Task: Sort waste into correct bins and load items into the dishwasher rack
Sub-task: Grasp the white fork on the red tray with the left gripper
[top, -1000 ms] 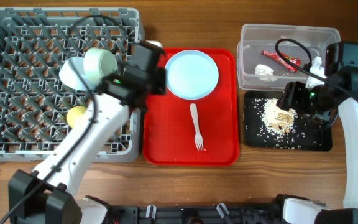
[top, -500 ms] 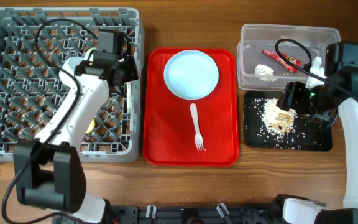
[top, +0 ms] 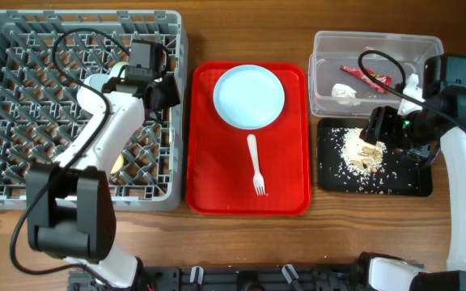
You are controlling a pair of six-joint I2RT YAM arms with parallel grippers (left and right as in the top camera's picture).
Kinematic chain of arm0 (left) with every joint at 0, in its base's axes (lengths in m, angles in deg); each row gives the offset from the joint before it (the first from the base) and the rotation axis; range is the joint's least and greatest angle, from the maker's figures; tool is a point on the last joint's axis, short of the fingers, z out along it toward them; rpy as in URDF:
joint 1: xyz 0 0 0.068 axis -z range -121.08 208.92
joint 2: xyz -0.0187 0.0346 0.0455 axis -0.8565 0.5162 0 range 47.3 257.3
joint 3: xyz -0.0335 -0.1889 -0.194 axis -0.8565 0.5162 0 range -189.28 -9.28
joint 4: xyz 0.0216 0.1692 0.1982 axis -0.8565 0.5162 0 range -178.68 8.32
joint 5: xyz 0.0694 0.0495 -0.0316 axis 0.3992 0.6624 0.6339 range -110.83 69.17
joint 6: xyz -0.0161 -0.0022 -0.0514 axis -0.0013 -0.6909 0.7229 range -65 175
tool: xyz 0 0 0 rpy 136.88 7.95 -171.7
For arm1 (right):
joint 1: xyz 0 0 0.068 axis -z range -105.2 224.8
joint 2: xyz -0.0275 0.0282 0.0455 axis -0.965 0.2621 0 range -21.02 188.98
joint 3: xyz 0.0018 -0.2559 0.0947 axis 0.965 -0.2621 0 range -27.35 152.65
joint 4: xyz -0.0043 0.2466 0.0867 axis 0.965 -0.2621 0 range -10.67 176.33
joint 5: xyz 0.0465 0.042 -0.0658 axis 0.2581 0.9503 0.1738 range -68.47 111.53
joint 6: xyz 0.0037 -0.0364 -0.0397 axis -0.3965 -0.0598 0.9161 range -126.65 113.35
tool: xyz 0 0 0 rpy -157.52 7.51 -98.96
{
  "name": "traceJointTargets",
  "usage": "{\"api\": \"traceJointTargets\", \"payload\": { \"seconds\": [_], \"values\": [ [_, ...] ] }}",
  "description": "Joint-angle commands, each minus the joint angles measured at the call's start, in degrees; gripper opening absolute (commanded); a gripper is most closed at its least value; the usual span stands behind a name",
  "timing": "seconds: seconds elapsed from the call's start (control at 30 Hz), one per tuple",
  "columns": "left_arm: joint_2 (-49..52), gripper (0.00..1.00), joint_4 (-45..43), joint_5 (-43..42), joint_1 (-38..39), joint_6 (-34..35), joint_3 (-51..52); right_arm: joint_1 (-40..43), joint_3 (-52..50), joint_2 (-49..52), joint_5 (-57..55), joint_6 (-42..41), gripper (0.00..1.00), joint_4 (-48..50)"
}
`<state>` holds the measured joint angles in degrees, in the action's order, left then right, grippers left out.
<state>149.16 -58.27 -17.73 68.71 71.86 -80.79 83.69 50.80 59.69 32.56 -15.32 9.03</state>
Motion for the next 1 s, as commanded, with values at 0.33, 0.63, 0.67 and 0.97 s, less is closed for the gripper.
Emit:
{"api": "traceJointTargets", "payload": {
  "seconds": [0.33,0.63,0.67,0.97],
  "values": [
    [-2.08,0.45,9.53,-7.1,29.07,23.85,0.31,0.09,1.03,-0.55,-0.72,1.05,0.66,0.09],
    [13.16,0.44,8.83,-3.17,36.35,26.05,0.31,0.09,1.03,-0.55,-0.72,1.18,0.66,0.09],
    [13.62,0.39,9.09,-2.91,36.35,26.05,0.31,0.09,1.03,-0.55,-0.72,1.16,0.66,0.09],
    [13.94,0.13,11.52,-1.49,36.33,26.03,0.31,0.09,1.03,-0.55,-0.72,1.18,0.66,0.07]
  ]
}}
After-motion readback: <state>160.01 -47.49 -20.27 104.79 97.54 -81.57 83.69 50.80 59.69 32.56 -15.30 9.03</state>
